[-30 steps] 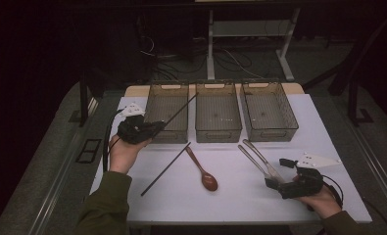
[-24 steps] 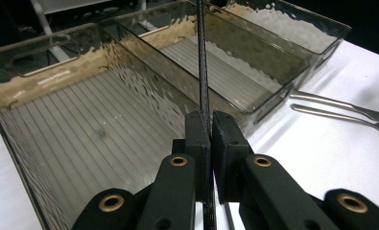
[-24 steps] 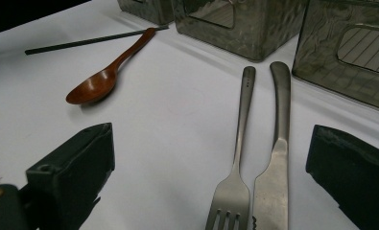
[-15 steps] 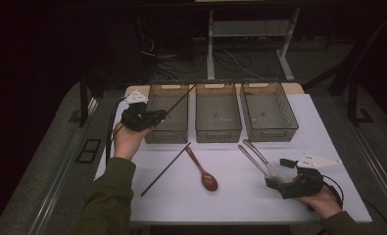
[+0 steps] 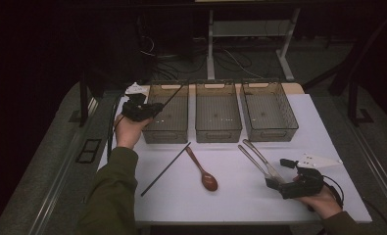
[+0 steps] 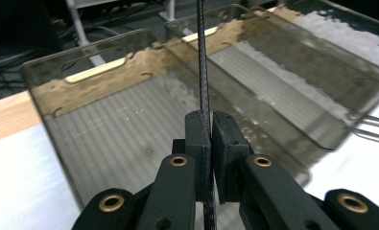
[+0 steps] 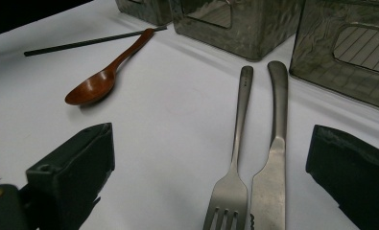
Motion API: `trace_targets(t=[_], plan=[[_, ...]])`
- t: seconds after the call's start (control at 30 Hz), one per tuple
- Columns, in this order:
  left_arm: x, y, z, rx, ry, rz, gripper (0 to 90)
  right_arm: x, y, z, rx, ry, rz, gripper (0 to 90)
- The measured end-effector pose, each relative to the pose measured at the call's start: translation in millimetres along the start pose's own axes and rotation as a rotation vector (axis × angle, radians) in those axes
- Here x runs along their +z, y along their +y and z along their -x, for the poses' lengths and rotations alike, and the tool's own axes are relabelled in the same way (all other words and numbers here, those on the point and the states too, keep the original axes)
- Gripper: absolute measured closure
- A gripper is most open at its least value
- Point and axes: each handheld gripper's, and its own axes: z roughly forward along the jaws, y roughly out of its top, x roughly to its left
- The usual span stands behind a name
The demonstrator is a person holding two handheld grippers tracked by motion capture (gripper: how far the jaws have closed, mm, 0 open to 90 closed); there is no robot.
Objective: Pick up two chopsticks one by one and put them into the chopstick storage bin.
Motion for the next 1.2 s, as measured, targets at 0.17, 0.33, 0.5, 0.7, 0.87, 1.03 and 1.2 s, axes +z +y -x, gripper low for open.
trace_targets(t=[0.17,0.33,0.5,0.7,0.87,1.03,1.2], plan=[[9.6,-6.1,-12.4,-0.034,0.027,-0.023,85.1,-0.5,-0.1,0.7,-0.001,0.001,0.002,2.1],[17.1,-9.1,-18.0,-0.056,0.047,-0.031,85.1,-0.8,-0.3,1.0,0.000,-0.001,0.001,2.1],[27.2,-12.9,-19.2,-0.047,0.073,-0.082,85.1,-0.6,-0.3,1.0,-0.001,-0.001,0.001,2.1],[33.9,-15.3,-18.8,-0.054,0.075,-0.122,85.0,-1.8,-0.5,0.9,0.007,0.000,0.001,2.1],[37.8,-17.0,-18.8,-0.069,0.088,-0.155,85.0,-1.5,-0.6,1.1,0.003,-0.001,0.001,2.1],[39.9,-16.7,-17.9,-0.062,0.084,-0.160,85.0,-1.4,-0.6,0.8,0.002,0.000,0.002,2.1],[40.2,-17.4,-18.9,-0.067,0.089,-0.159,84.9,-1.5,-0.6,0.8,0.003,0.000,0.003,2.1]])
